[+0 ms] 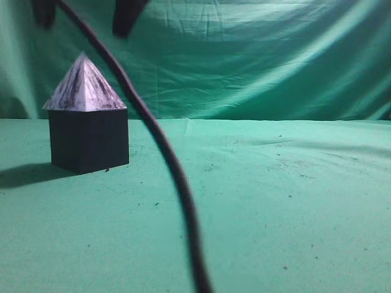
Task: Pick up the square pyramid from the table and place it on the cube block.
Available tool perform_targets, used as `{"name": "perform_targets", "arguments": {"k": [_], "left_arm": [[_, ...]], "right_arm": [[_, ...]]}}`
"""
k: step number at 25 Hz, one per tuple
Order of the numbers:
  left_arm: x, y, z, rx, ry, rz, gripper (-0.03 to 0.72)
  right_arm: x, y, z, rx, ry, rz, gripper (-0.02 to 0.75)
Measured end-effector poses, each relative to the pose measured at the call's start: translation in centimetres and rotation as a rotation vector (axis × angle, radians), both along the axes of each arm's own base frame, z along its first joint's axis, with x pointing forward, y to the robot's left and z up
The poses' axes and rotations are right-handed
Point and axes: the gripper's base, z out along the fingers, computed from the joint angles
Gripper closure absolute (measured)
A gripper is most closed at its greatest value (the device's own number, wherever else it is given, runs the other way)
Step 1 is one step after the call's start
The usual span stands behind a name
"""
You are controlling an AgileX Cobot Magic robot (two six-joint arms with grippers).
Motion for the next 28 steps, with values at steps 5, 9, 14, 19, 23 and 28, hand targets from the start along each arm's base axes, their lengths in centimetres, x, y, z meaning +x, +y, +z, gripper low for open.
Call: {"name": "perform_targets", "arguments": {"k": [5,9,14,19,23,28], "left_arm": [[0.0,0.0,0.0,0.000,0.000,0.000,0.688],[0.0,0.0,0.0,0.000,0.000,0.000,0.688],[0.0,0.0,0.0,0.000,0.000,0.000,0.688],[0.0,0.0,0.0,0.000,0.000,0.000,0.688],[0.0,0.0,0.0,0.000,0.000,0.000,0.688],[0.0,0.0,0.0,0.000,0.000,0.000,0.688]], "right_arm": [[-1.8,-2.3,7.4,0.122,-0.114,-0.001,0.407],[-4.2,-5.7,13.3,0.205,-0.213,-0.029,0.685],[-8.0,-11.0,17.2,0.245,-0.274,-0.098,0.738],[-11.9,-16.0,15.7,0.197,-0.229,-0.129,0.738],[-14.7,-19.2,13.8,0.262,-0.272,-0.123,0.738],[-18.0,-22.5,12.1,0.407,-0.318,-0.115,0.738]]}}
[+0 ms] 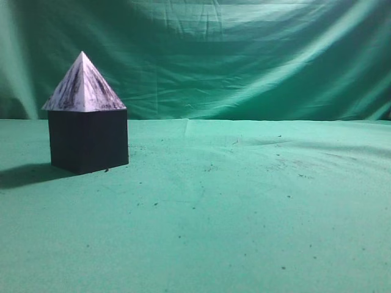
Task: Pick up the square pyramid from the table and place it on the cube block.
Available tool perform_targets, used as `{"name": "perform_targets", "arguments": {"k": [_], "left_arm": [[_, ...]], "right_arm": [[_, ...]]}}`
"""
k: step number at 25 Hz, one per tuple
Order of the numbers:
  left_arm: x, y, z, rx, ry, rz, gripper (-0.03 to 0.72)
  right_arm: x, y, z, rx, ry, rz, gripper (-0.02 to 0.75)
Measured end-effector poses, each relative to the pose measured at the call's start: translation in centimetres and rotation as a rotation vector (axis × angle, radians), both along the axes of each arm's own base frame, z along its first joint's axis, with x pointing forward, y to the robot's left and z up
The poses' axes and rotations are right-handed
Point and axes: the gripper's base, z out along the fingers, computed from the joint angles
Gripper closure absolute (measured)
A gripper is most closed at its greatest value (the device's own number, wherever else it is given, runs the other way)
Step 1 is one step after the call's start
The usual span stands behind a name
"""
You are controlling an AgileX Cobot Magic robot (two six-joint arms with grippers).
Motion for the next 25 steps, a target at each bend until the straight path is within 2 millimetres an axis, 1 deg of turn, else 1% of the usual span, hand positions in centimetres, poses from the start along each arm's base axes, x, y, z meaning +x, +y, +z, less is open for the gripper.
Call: {"name": "perform_targets", "arguments": {"k": [2,5,8,11,14,15,17,20,23,25], "left_arm": [[0.0,0.0,0.0,0.000,0.000,0.000,0.688],[0.0,0.0,0.0,0.000,0.000,0.000,0.688],[0.0,0.0,0.0,0.000,0.000,0.000,0.688],[0.0,0.0,0.0,0.000,0.000,0.000,0.688],[0.0,0.0,0.0,0.000,0.000,0.000,0.688],[0.0,0.0,0.0,0.000,0.000,0.000,0.688],[0.0,0.0,0.0,0.000,0.000,0.000,0.688],[0.0,0.0,0.0,0.000,0.000,0.000,0.688],[0.0,0.0,0.0,0.000,0.000,0.000,0.688],[0.0,0.0,0.0,0.000,0.000,0.000,0.688]], "right_arm": [[-1.1,-1.3,-0.4,0.018,-0.007,0.005,0.738],[-2.3,-2.6,-1.1,0.038,-0.024,0.007,0.738],[-3.1,-3.6,-2.4,0.069,-0.052,0.011,0.738],[-3.8,-4.7,-4.0,0.129,-0.121,0.005,0.738],[-4.0,-6.2,-6.2,0.206,-0.214,-0.066,0.738],[-3.9,-6.7,-7.3,0.225,-0.247,-0.105,0.738],[-3.8,-7.8,-9.5,0.255,-0.301,-0.190,0.738],[-3.7,-9.6,-12.3,0.286,-0.394,-0.347,0.738],[-4.3,-11.0,-14.7,0.274,-0.435,-0.462,0.738],[-4.9,-11.8,-15.8,0.269,-0.462,-0.524,0.738]]}}
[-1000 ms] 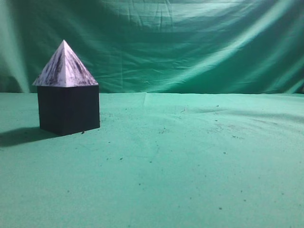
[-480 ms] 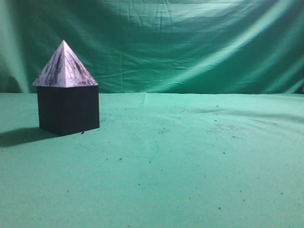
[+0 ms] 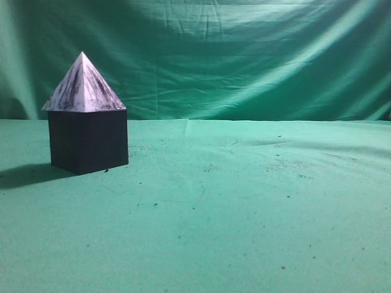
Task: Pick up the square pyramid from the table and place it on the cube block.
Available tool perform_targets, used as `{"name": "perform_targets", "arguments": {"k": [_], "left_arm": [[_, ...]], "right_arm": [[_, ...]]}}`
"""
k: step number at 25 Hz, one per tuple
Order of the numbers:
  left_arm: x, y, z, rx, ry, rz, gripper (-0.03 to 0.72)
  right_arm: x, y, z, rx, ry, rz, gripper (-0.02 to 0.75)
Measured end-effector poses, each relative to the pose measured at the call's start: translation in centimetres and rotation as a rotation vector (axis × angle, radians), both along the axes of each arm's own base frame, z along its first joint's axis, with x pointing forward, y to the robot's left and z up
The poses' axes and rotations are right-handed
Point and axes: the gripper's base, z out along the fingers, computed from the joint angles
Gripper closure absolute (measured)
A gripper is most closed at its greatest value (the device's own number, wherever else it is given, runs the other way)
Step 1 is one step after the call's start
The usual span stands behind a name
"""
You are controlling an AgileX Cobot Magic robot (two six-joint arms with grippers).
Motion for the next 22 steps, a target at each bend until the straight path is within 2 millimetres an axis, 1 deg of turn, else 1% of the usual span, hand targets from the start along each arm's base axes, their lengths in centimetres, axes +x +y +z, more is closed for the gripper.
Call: {"name": "perform_targets", "arguments": {"k": [6,13,15,22], "left_arm": [[0.0,0.0,0.0,0.000,0.000,0.000,0.688],[0.0,0.0,0.0,0.000,0.000,0.000,0.688],[0.0,0.0,0.0,0.000,0.000,0.000,0.688],[0.0,0.0,0.0,0.000,0.000,0.000,0.688]], "right_arm": [[-1.7,-1.3,-3.2,0.001,0.004,-0.143,0.738],[-1.6,-1.6,-7.1,-0.022,0.114,-0.190,0.738],[-1.6,-1.6,-7.6,-0.025,0.140,-0.190,0.738],[-1.6,-1.5,-7.7,-0.016,0.145,-0.189,0.738]]}}
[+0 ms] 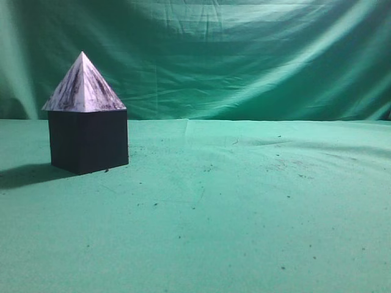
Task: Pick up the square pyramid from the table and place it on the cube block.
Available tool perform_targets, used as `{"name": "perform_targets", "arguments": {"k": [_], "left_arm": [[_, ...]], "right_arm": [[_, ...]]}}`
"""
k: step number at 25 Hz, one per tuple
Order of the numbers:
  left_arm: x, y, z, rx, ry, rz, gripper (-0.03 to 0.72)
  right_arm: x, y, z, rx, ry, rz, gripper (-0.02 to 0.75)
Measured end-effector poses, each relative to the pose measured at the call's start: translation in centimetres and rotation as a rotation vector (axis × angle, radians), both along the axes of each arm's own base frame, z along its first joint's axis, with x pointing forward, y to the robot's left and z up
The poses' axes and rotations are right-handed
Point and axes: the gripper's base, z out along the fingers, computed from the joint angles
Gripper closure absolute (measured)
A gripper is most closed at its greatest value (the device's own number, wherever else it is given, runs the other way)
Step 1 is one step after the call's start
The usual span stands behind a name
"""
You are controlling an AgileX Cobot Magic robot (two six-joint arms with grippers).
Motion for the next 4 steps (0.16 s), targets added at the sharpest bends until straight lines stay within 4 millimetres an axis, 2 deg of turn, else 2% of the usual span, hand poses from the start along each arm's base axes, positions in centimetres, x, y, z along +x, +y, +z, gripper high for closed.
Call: {"name": "perform_targets", "arguments": {"k": [4], "left_arm": [[0.00,0.00,0.00,0.000,0.000,0.000,0.688]], "right_arm": [[0.00,0.00,0.00,0.000,0.000,0.000,0.738]]}}
